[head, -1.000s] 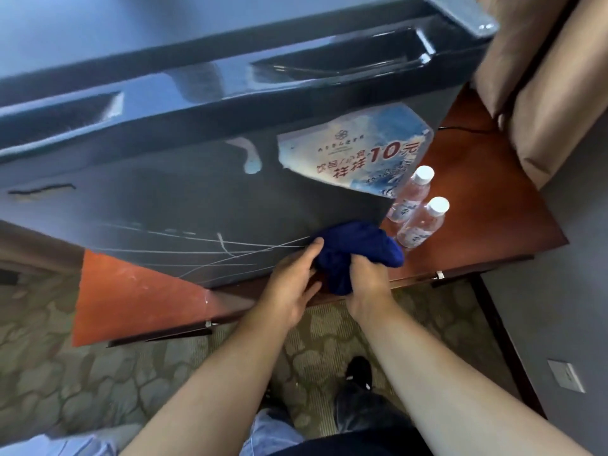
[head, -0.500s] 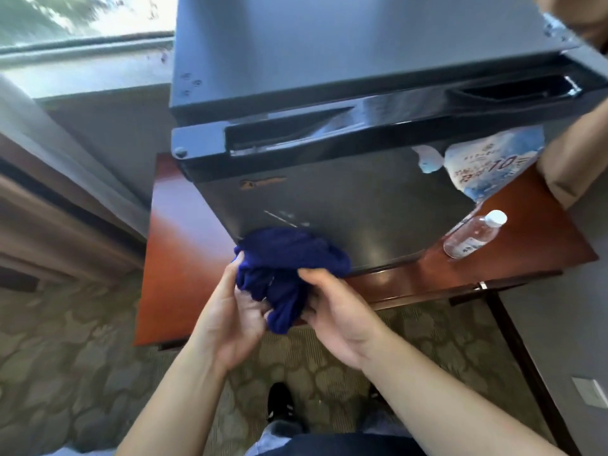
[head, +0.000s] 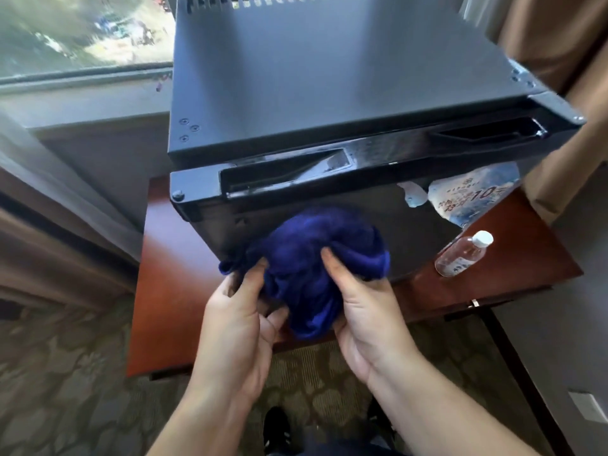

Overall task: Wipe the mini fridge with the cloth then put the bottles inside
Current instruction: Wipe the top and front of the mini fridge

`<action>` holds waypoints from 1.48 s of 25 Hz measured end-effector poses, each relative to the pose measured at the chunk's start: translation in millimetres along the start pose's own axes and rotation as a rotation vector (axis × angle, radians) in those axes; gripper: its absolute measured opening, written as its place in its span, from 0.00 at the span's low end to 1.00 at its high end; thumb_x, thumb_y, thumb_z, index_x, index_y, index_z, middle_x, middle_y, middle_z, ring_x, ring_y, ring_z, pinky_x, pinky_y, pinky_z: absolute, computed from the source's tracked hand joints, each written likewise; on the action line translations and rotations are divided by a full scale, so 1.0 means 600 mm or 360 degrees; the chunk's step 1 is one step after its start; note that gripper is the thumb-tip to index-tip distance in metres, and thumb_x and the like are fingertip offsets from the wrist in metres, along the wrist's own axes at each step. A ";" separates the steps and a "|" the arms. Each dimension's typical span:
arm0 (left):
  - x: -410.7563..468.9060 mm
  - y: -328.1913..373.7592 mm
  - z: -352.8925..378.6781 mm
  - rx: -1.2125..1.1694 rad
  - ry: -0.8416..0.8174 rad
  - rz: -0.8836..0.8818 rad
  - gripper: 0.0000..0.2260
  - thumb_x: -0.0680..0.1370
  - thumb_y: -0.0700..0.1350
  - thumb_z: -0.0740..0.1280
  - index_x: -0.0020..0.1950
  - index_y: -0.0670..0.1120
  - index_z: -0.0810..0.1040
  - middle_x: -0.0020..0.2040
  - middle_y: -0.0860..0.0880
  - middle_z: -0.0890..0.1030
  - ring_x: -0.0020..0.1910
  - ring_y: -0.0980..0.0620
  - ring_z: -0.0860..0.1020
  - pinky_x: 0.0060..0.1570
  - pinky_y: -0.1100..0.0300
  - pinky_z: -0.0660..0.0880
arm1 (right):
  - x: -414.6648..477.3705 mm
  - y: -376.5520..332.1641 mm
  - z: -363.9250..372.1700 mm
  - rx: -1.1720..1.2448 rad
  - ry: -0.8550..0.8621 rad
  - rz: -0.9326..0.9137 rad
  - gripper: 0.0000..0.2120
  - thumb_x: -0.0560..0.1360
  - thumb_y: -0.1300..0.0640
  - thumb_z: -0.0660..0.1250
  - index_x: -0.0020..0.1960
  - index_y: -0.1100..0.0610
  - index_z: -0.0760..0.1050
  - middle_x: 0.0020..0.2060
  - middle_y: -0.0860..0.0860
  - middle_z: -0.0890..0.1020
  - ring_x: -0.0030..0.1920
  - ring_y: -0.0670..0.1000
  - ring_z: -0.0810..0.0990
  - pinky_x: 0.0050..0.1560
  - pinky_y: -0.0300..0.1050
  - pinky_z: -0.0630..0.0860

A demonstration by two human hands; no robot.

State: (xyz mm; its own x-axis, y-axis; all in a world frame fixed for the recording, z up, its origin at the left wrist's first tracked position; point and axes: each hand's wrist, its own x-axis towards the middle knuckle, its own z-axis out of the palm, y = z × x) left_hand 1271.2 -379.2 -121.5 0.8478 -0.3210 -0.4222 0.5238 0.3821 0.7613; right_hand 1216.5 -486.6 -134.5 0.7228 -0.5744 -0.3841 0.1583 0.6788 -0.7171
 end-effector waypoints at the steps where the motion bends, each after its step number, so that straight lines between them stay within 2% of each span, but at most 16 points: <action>1: 0.012 -0.013 -0.005 -0.0024 0.0079 -0.0040 0.12 0.76 0.42 0.68 0.59 0.43 0.81 0.49 0.45 0.88 0.40 0.53 0.87 0.34 0.59 0.82 | 0.010 0.014 -0.006 -0.0013 0.0060 0.0015 0.27 0.67 0.58 0.77 0.66 0.61 0.79 0.57 0.58 0.87 0.58 0.57 0.86 0.57 0.51 0.83; 4: 0.060 -0.072 -0.045 -0.0038 0.0358 -0.0264 0.09 0.83 0.40 0.63 0.61 0.42 0.79 0.51 0.43 0.87 0.39 0.52 0.87 0.31 0.60 0.81 | 0.032 0.079 -0.032 -0.0123 0.0332 0.0193 0.19 0.71 0.62 0.76 0.61 0.61 0.81 0.53 0.57 0.88 0.54 0.58 0.88 0.56 0.54 0.84; 7: 0.097 -0.124 -0.095 -0.0051 0.0633 -0.0521 0.13 0.83 0.40 0.63 0.67 0.39 0.76 0.52 0.40 0.85 0.42 0.47 0.85 0.29 0.58 0.81 | 0.054 0.136 -0.052 -0.0188 0.0496 0.0505 0.11 0.74 0.69 0.74 0.56 0.66 0.81 0.55 0.65 0.86 0.48 0.62 0.87 0.49 0.54 0.84; 10: 0.102 -0.133 -0.118 0.0000 0.0637 -0.0568 0.14 0.83 0.38 0.63 0.68 0.38 0.75 0.51 0.38 0.84 0.47 0.43 0.83 0.41 0.51 0.84 | 0.063 0.139 -0.055 -0.0175 0.0548 0.0641 0.08 0.74 0.72 0.71 0.52 0.66 0.80 0.56 0.69 0.84 0.41 0.59 0.85 0.39 0.49 0.84; 11: 0.096 -0.121 -0.116 0.0045 0.0586 -0.0511 0.13 0.82 0.37 0.64 0.67 0.39 0.76 0.52 0.38 0.84 0.48 0.42 0.83 0.47 0.48 0.84 | 0.057 0.129 -0.051 -0.0169 0.0517 0.0659 0.08 0.74 0.71 0.71 0.53 0.67 0.81 0.53 0.67 0.86 0.41 0.59 0.86 0.38 0.48 0.84; 13: 0.069 -0.084 -0.101 0.0139 0.0464 -0.0227 0.09 0.82 0.38 0.66 0.61 0.41 0.78 0.54 0.39 0.85 0.46 0.45 0.85 0.48 0.50 0.83 | 0.039 0.099 -0.032 -0.0089 0.0389 0.0656 0.13 0.73 0.68 0.74 0.57 0.67 0.82 0.49 0.64 0.88 0.43 0.59 0.89 0.37 0.47 0.85; 15: 0.034 -0.037 -0.074 0.0298 0.0407 0.0247 0.05 0.80 0.41 0.69 0.56 0.43 0.79 0.53 0.40 0.86 0.47 0.43 0.87 0.47 0.49 0.83 | 0.021 0.061 0.000 0.0038 0.0213 0.0510 0.19 0.69 0.65 0.77 0.59 0.67 0.82 0.50 0.63 0.88 0.46 0.57 0.89 0.39 0.45 0.85; 17: -0.001 0.014 -0.036 0.0417 0.0307 0.0666 0.09 0.77 0.48 0.73 0.54 0.46 0.79 0.51 0.41 0.86 0.53 0.36 0.85 0.54 0.40 0.81 | -0.006 0.014 0.039 0.0104 0.0045 0.0316 0.23 0.64 0.61 0.77 0.58 0.67 0.83 0.50 0.62 0.88 0.47 0.57 0.89 0.42 0.45 0.85; 19: -0.022 0.049 -0.008 0.0443 0.0240 0.0867 0.12 0.75 0.51 0.73 0.55 0.47 0.79 0.50 0.42 0.86 0.52 0.39 0.84 0.58 0.36 0.79 | -0.026 -0.028 0.063 0.0082 -0.0092 0.0193 0.23 0.64 0.58 0.77 0.57 0.66 0.83 0.50 0.62 0.88 0.49 0.57 0.89 0.46 0.46 0.86; 21: -0.030 0.060 0.006 0.0445 0.0237 0.0900 0.12 0.77 0.50 0.73 0.56 0.47 0.79 0.50 0.42 0.86 0.52 0.40 0.85 0.58 0.34 0.78 | -0.038 -0.051 0.074 0.0060 -0.0158 0.0135 0.24 0.64 0.56 0.77 0.57 0.66 0.83 0.50 0.62 0.88 0.50 0.57 0.89 0.47 0.46 0.86; 25: -0.013 0.034 -0.006 0.0311 0.0208 0.0745 0.04 0.80 0.44 0.70 0.55 0.49 0.80 0.47 0.48 0.86 0.48 0.44 0.84 0.55 0.42 0.78 | -0.025 -0.031 0.065 0.0015 -0.0053 0.0152 0.26 0.62 0.56 0.78 0.58 0.65 0.83 0.50 0.61 0.88 0.50 0.56 0.89 0.49 0.46 0.86; 27: 0.003 0.009 -0.025 0.0330 0.0251 0.0689 0.03 0.81 0.44 0.70 0.54 0.49 0.80 0.47 0.47 0.86 0.48 0.43 0.83 0.55 0.40 0.78 | -0.010 0.001 0.047 0.0012 0.0032 0.0188 0.24 0.62 0.58 0.78 0.57 0.65 0.83 0.49 0.61 0.88 0.49 0.56 0.89 0.51 0.49 0.86; 29: 0.022 -0.025 -0.054 0.0366 0.0322 0.0605 0.04 0.81 0.44 0.69 0.55 0.48 0.80 0.47 0.46 0.86 0.47 0.44 0.84 0.53 0.41 0.80 | 0.008 0.044 0.021 0.0008 0.0102 0.0219 0.20 0.65 0.62 0.78 0.57 0.64 0.83 0.50 0.60 0.89 0.50 0.56 0.89 0.51 0.50 0.86; 32: 0.057 -0.094 -0.111 0.0389 0.0451 0.0391 0.03 0.81 0.42 0.69 0.54 0.45 0.81 0.48 0.45 0.87 0.46 0.48 0.85 0.45 0.50 0.84 | 0.041 0.123 -0.033 -0.0062 0.0282 0.0273 0.12 0.72 0.69 0.74 0.54 0.61 0.83 0.49 0.57 0.89 0.49 0.56 0.89 0.51 0.51 0.86; 35: 0.110 -0.173 -0.178 0.0559 0.0530 0.0150 0.03 0.81 0.41 0.69 0.52 0.46 0.82 0.47 0.47 0.87 0.46 0.49 0.84 0.51 0.41 0.82 | 0.088 0.209 -0.093 -0.0191 0.0385 0.0369 0.14 0.71 0.74 0.73 0.53 0.63 0.83 0.49 0.60 0.88 0.49 0.59 0.87 0.52 0.55 0.84; 37: 0.144 -0.232 -0.215 0.0655 0.0584 -0.0018 0.03 0.79 0.41 0.70 0.50 0.46 0.83 0.47 0.46 0.88 0.45 0.48 0.83 0.51 0.35 0.81 | 0.123 0.255 -0.134 -0.0357 0.0463 0.0467 0.16 0.70 0.76 0.73 0.56 0.66 0.81 0.52 0.64 0.86 0.47 0.60 0.86 0.46 0.51 0.84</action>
State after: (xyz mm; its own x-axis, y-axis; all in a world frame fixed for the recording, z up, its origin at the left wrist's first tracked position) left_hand 1282.2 -348.1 -327.3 0.8543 0.0281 -0.5190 0.5195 -0.0135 0.8543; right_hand 1240.0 -461.6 -319.3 0.4914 -0.4993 -0.7136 -0.1972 0.7343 -0.6496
